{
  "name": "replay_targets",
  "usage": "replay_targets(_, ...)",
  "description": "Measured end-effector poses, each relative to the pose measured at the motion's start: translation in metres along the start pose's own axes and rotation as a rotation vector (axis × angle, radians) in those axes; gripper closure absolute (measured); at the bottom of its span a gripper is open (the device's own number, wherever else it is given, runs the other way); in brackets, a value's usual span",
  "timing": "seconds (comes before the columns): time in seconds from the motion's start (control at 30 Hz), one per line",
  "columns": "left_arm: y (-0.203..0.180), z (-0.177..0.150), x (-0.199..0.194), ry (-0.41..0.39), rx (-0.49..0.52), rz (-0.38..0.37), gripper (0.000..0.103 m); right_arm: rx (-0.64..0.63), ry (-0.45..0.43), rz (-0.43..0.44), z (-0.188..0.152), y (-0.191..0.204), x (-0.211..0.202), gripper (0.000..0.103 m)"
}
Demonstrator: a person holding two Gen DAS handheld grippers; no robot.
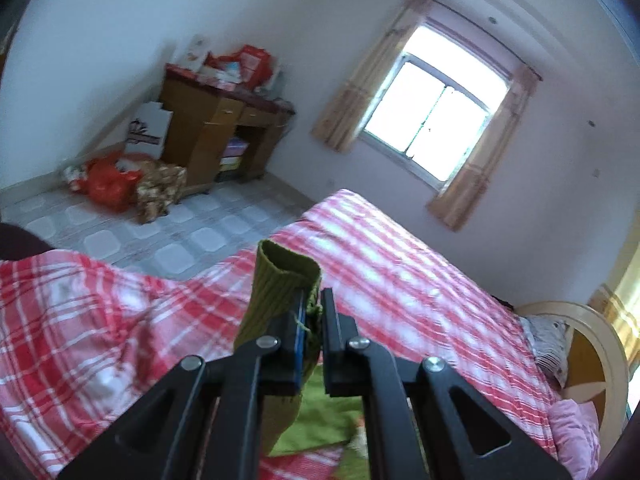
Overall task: Fold small clothes
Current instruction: 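Lift the held sleeve over the sweater front and open the left gripper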
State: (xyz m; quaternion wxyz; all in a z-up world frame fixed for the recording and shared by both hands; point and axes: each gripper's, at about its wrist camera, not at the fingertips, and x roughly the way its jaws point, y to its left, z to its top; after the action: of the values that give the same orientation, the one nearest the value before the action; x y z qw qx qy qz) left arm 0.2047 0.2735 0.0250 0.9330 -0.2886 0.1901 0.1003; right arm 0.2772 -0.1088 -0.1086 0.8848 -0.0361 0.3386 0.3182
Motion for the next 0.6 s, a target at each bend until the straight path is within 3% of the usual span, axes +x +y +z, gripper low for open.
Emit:
replay_targets(0.33,-0.104,0.011,0.016,-0.009,0.117,-0.147,0.097,0.019,-0.054,-0.007,-0.017,-0.018,-0.045,0.018)
replay_targets(0.6,-0.183,-0.019,0.047,0.037,0.189,-0.289,0.097,0.051,-0.063,-0.01,-0.041,-0.031,-0.069,0.018)
